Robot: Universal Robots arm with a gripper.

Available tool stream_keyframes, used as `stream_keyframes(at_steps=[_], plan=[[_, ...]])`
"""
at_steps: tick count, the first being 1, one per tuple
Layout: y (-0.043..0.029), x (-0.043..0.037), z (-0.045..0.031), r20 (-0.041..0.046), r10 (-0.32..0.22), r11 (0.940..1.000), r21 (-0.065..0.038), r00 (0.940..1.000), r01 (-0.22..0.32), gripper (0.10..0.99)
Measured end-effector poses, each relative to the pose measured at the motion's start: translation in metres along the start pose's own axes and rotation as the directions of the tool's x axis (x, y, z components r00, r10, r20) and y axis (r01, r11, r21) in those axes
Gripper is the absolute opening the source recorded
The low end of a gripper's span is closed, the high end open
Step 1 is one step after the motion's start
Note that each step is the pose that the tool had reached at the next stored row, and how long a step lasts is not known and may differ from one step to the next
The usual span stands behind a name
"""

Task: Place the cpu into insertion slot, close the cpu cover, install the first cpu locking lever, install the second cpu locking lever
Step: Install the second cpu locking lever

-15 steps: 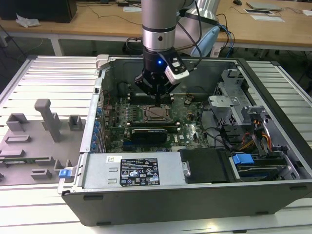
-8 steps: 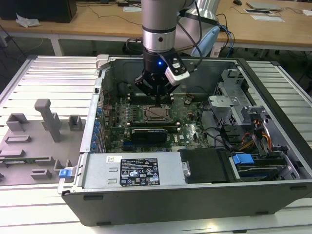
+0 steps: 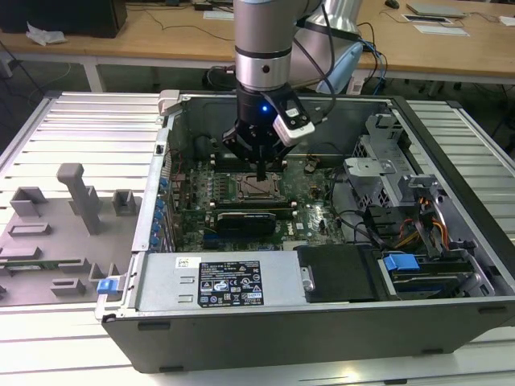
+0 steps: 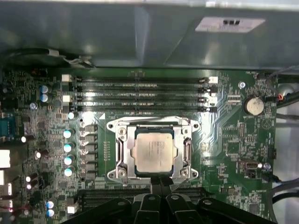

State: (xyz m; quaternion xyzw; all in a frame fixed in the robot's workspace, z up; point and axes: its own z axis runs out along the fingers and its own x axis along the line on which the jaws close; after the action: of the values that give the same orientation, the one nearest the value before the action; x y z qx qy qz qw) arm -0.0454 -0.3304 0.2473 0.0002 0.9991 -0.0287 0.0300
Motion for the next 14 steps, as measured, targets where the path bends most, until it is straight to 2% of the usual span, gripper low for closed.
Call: stream_keyframes(at_steps=[3,6,8,10,11,14], plan=[[-0.0104,0.0000,0.0006,0.0000,0.000,1.0000,-0.001,1.0000,0.000,0.106],[-0.0150,0.0004,0.0010,0.0000,0.000,1.0000,-0.004,1.0000,0.000,0.106],[-0.0177,0.0015,0.0016,0.0000,0.000,1.0000,-0.009,1.0000,0.000,0.106],[-0.0195,0.0029,0.0026,-0.0001,0.001,0.9998,-0.017,1.0000,-0.001,0.106],[-0.0206,0.0039,0.0033,-0.0001,0.002,0.9997,-0.026,1.0000,-0.002,0.106],[-0.0221,0.0054,0.0052,-0.0002,0.003,0.9991,-0.043,1.0000,-0.003,0.106]])
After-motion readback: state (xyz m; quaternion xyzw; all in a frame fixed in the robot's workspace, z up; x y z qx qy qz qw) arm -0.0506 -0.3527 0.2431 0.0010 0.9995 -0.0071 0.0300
